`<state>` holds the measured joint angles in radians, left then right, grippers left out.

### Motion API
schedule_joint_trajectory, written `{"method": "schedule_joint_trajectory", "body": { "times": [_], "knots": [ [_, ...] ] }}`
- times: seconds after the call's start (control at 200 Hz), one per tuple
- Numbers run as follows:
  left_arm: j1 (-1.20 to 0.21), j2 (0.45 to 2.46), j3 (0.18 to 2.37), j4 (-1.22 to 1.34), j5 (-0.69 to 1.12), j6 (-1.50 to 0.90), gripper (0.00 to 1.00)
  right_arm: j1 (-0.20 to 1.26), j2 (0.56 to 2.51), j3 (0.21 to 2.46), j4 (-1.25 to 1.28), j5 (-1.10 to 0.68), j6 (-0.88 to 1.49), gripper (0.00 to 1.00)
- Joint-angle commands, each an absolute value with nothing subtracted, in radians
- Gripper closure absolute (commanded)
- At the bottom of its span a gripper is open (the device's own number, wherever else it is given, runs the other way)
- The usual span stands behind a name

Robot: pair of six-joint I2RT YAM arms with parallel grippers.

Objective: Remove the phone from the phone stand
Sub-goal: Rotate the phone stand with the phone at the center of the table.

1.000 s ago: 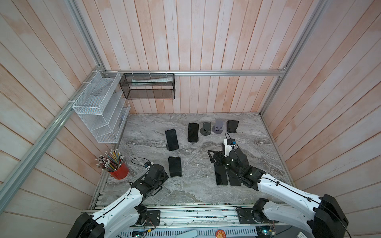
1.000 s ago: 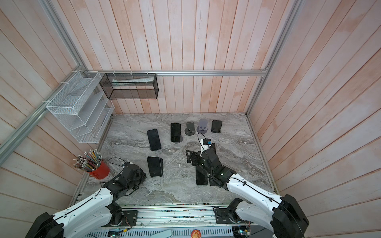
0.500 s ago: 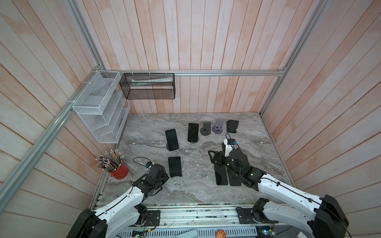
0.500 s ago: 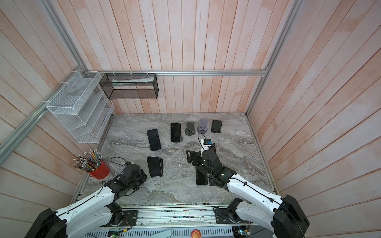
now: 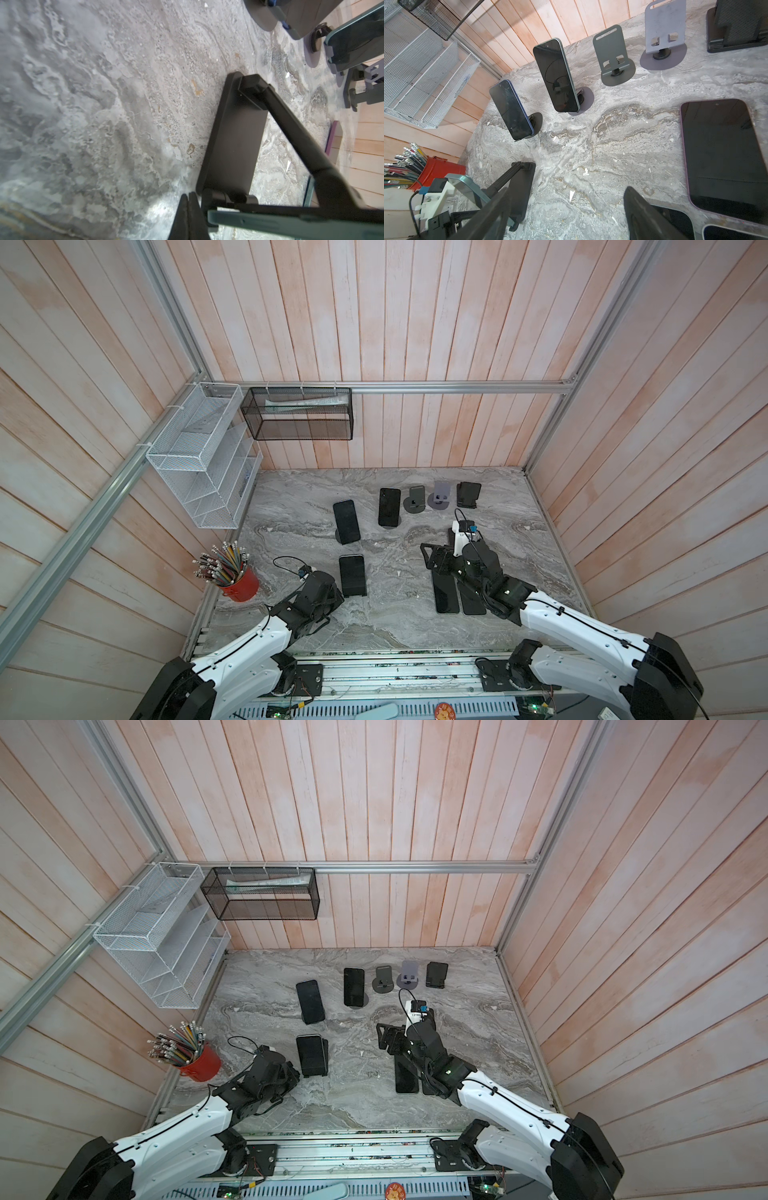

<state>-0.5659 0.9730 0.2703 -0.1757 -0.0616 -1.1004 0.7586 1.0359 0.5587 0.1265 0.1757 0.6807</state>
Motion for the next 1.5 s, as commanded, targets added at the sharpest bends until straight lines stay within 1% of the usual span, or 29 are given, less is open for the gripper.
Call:
{"method": "schedule_joint_trajectory", "body": {
  "times": [0.0,0.575,1.095,1.31,1.496],
  "knots": [
    [-0.577,0.993,0.262,-0.135,-0.055,-1.1,1.0,0.765,1.029,0.542,0.123,0.197,0.681,0.14],
    [-0.615,1.043,0.263,-0.08,-0.046,-1.124,1.0,0.765,1.032,0.523,0.139,0.21,0.681,0.14],
    [-0.655,1.072,0.245,0.01,-0.032,-1.166,1.0,0.765,1.063,0.551,0.168,0.191,0.678,0.14],
    [-0.655,1.095,0.258,0.03,-0.031,-1.136,1.0,0.765,1.07,0.556,0.162,0.202,0.672,0.14],
    [-0.656,1.118,0.233,0.098,-0.004,-1.147,1.0,0.764,1.086,0.574,0.145,0.204,0.67,0.14]
  ]
}}
